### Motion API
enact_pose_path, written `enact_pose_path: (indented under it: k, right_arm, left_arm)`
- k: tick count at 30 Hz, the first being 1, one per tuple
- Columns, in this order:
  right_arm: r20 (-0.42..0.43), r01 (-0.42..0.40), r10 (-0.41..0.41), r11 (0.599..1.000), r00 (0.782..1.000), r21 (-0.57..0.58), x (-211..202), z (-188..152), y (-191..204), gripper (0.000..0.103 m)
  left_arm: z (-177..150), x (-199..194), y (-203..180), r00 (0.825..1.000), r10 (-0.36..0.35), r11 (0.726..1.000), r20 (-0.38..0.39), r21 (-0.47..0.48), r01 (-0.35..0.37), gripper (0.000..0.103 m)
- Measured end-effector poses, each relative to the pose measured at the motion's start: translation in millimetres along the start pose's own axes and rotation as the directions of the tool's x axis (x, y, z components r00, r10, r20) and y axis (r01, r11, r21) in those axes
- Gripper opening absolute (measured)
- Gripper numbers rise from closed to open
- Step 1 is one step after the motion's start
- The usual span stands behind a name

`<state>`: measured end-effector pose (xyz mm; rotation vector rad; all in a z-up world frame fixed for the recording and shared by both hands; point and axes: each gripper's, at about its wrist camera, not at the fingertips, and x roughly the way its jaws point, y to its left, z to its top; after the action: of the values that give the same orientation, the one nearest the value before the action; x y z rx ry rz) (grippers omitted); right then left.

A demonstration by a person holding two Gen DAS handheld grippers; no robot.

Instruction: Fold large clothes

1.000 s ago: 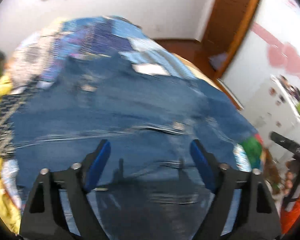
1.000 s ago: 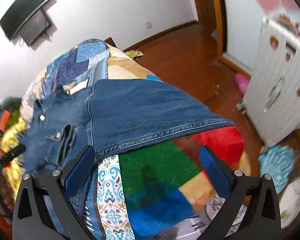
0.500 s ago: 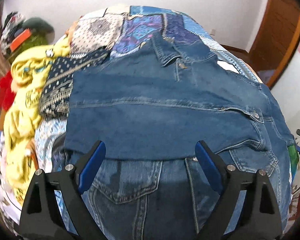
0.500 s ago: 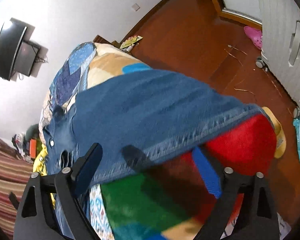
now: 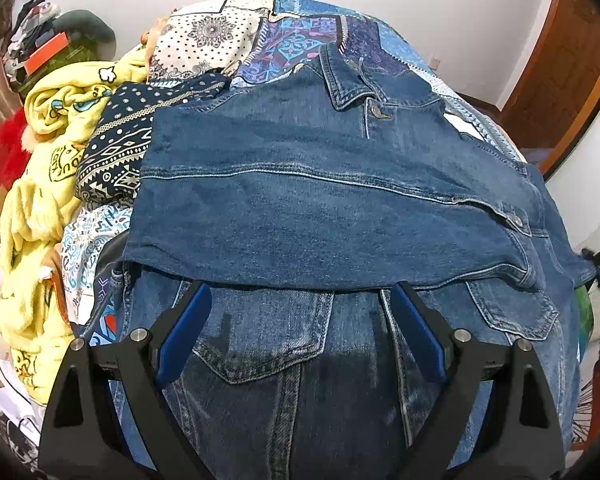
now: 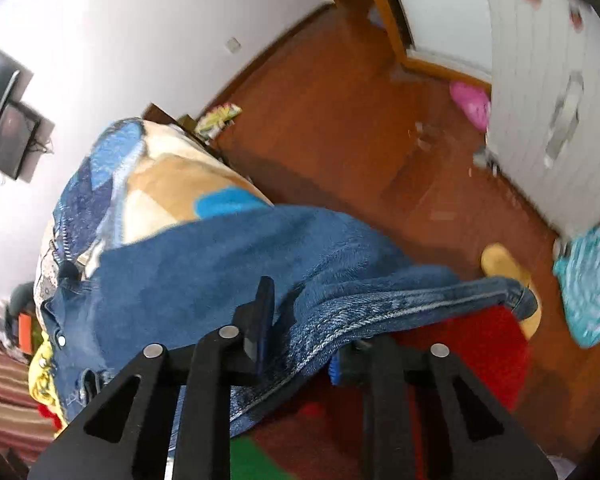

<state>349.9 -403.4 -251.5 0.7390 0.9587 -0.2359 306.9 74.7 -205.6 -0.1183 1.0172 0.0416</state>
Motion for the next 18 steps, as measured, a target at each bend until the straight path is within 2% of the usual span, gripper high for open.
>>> enact_pose_path:
  k: [5, 8, 11, 15, 17, 18]
  right_arm:
    - [0.109, -0.081, 0.091, 0.992, 0.99, -0.094, -58, 16, 47, 0.012]
    - [0.168, -0.126, 0.154, 0.977, 0.974, -0.17, -85, 22, 86, 0.01]
    - [0.2, -0.174, 0.238, 0.94, 0.95, -0.294, -110, 15, 145, 0.01]
    - [0.186, -0.215, 0.32, 0.875, 0.929, -0.433, -120, -10, 214, 0.01]
    - [0.139, -0.254, 0.364, 0.832, 0.921, -0.494, -115, -32, 250, 0.01]
    - [0.126, -0.26, 0.371, 0.819, 0.92, -0.512, -112, -41, 254, 0.01]
  left_arm:
    - [-3, -7, 6, 0.999, -0.049, 0.999, 0.012, -0.017, 0.049, 0.091]
    - [-5, -9, 11, 0.997, -0.075, 0.997, 0.011, -0.032, 0.076, 0.091]
    - [-9, -12, 17, 0.997, -0.072, 0.997, 0.018, -0.033, 0.072, 0.091]
    - [-14, -17, 30, 0.997, -0.078, 0.996, 0.022, -0.042, 0.079, 0.091]
    - [-17, -20, 37, 0.996, -0.082, 0.995, 0.023, -0.051, 0.083, 0.091]
    - [-18, -21, 40, 0.996, -0.082, 0.995, 0.025, -0.055, 0.084, 0.091]
